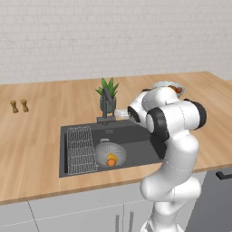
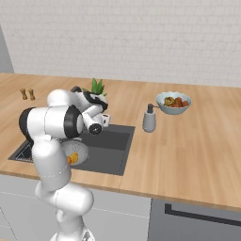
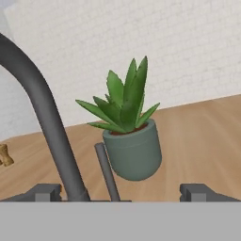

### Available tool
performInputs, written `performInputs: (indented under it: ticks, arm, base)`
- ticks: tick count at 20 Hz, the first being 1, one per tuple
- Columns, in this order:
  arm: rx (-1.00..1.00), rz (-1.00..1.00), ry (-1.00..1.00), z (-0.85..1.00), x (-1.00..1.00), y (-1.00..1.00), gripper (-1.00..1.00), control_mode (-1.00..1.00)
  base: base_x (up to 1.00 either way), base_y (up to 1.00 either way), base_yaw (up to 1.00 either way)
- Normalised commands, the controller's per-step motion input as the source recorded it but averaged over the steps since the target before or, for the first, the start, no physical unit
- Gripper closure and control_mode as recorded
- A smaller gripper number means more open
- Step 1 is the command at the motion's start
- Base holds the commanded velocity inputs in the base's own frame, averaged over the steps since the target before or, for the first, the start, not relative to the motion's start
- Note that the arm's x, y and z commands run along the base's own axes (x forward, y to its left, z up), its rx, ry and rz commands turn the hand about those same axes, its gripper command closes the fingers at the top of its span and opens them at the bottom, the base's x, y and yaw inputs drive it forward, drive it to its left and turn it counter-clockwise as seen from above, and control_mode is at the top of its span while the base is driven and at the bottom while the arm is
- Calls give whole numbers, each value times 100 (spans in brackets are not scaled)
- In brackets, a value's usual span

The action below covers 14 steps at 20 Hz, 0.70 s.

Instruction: Put the colander in the sink, put the mango, tangerine in the colander, and turn on the sink faucet and pour water over the colander.

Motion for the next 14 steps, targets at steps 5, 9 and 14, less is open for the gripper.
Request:
performInputs:
  ticks: [5, 9, 14]
  arm:
    - [0, 0, 0, -4, 23, 0, -100, -100]
    - [0, 0, 0, -7, 16, 0, -100, -100]
    - [0, 0, 0, -14, 22, 0, -100, -100]
  base:
    - [0, 0, 0]
    - [0, 0, 0]
    - [0, 0, 0]
